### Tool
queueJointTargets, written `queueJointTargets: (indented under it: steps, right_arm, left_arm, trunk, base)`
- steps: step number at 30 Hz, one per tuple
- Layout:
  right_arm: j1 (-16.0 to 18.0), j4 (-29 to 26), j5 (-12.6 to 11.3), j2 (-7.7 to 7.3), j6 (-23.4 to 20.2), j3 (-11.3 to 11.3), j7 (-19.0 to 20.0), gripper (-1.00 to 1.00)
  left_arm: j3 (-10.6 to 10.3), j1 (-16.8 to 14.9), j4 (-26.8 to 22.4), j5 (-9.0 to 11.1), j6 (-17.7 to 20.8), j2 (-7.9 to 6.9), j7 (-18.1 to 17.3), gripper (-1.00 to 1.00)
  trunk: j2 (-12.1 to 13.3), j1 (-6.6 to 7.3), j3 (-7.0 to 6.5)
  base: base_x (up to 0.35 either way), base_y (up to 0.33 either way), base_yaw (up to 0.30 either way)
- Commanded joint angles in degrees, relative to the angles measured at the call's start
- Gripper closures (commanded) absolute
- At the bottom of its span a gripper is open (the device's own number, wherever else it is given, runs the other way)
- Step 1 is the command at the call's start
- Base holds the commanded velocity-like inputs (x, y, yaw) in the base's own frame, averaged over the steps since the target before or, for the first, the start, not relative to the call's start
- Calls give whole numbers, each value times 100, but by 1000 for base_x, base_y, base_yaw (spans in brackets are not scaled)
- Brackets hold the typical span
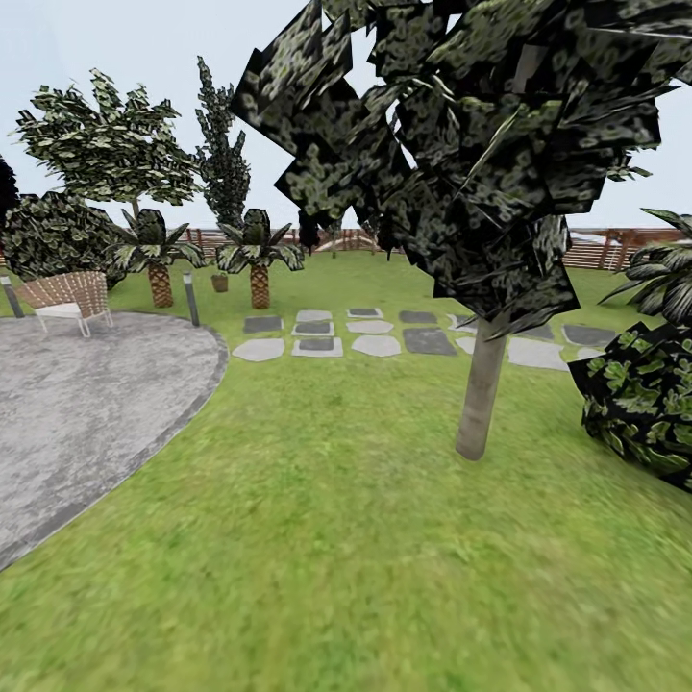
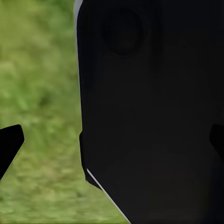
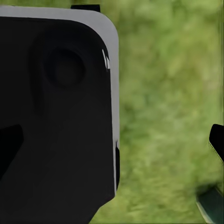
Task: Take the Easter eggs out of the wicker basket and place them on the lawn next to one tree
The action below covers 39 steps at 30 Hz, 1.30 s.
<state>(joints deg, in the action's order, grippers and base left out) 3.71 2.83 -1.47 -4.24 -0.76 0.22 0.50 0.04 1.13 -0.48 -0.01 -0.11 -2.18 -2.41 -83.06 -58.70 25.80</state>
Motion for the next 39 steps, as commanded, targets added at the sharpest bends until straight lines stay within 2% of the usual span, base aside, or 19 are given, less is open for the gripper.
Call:
queueJointTargets:
  steps: [1,9,39]
  right_arm:
    - [7,8,-19,1,-5,2,4,-100]
    - [7,7,-3,9,-10,6,-4,-100]
    - [7,7,7,11,-12,21,-9,-100]
  left_arm:
    - [3,1,-5,5,-8,-1,-16,-100]
    - [-4,1,-5,-8,-7,-1,-19,-100]
    - [-3,1,-5,-8,2,-1,-21,-100]
  trunk:
    - [-2,-3,4]
    - [-2,-3,4]
    - [-2,-3,4]
  base:
    - [312,0,0]
    - [333,0,56]
    - [338,0,256]
